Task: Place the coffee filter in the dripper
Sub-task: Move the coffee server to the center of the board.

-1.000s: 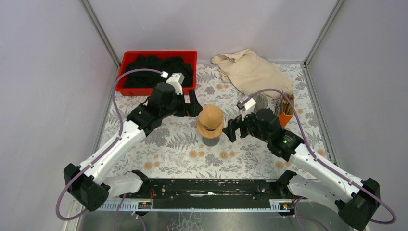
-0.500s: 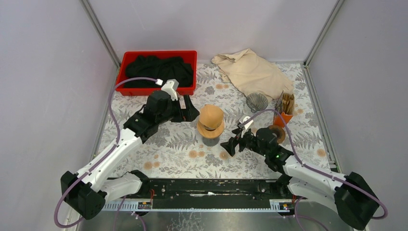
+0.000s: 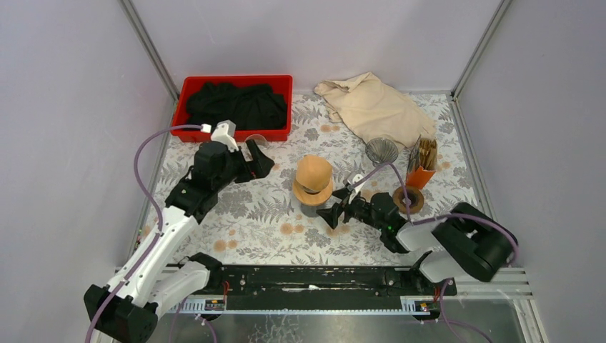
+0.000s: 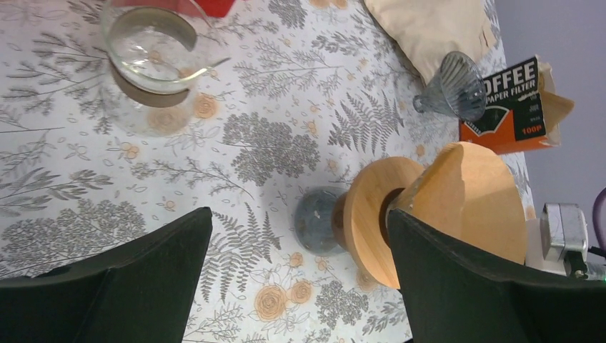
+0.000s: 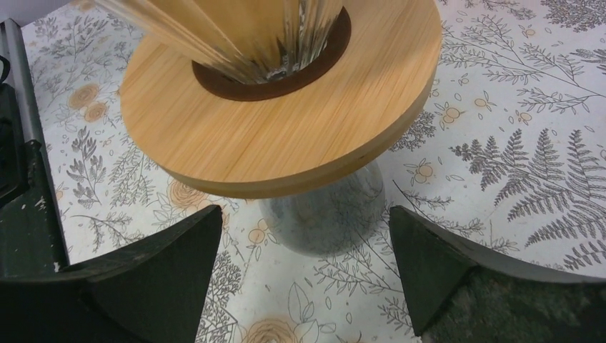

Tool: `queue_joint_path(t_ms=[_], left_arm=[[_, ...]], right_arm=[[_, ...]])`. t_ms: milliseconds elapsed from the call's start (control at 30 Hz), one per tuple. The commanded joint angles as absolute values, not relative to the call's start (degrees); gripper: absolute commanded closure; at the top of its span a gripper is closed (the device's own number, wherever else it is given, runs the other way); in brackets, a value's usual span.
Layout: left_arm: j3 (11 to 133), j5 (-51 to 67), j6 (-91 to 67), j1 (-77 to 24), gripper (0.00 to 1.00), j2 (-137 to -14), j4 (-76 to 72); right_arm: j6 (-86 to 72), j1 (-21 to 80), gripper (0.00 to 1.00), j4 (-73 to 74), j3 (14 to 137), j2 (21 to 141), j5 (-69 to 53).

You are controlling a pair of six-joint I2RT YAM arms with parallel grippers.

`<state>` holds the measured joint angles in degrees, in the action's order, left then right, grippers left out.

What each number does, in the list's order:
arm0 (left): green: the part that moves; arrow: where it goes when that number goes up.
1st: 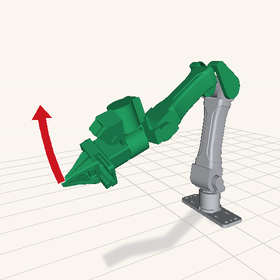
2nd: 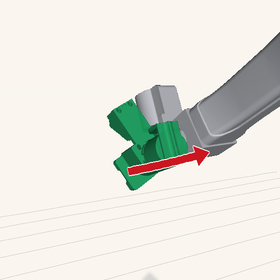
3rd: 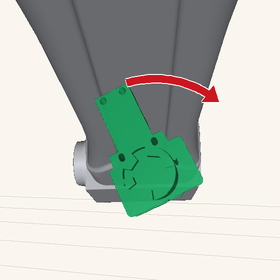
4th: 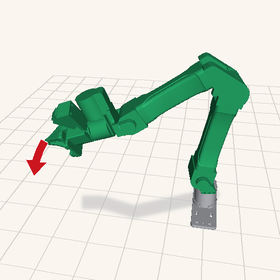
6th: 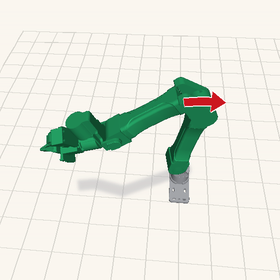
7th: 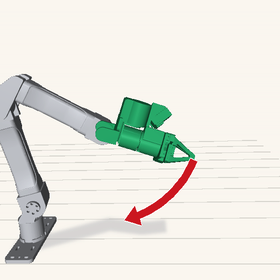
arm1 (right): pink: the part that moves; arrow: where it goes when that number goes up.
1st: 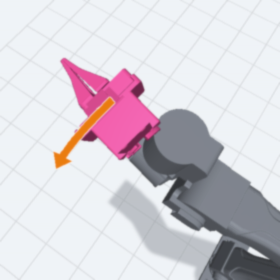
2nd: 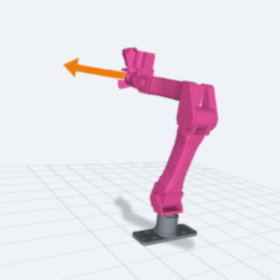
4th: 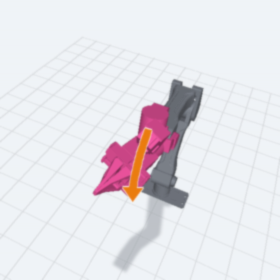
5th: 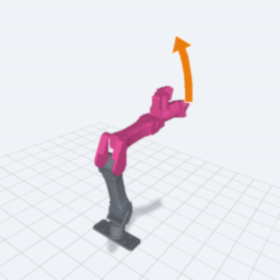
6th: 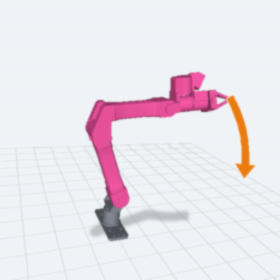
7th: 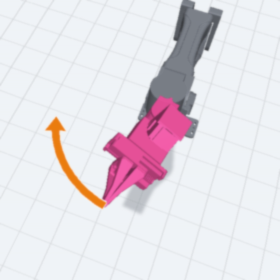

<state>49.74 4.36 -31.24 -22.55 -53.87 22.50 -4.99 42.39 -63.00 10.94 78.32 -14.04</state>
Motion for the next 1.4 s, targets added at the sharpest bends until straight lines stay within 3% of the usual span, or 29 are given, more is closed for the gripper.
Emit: queue_joint_path(t_ms=[0,367,700,967,1367], left_arm=[[48.1,1.2,-31.4,-20.5,0.0,-50.6,21.0],[46.5,-0.1,-30.8,-18.1,0.0,-48.8,21.7],[45.5,-0.4,-31.3,-15.3,0.0,-49.2,21.7],[45.3,3.0,-33.1,-10.9,0.0,-52.9,20.5],[52.2,6.5,-32.9,-5.8,0.0,-64.1,20.3]], right_arm=[[-7.3,43.4,0.08,-82.8,11.6,85.4,-11.6],[-7.0,43.9,0.26,-97.4,15.5,101.3,-3.0],[-2.7,43.9,0.32,-97.5,24.8,109.1,3.9],[-1.2,43.9,0.29,-97.4,28.4,111.1,6.3],[-3.9,43.9,0.16,-97.3,17.4,101.5,8.2]])
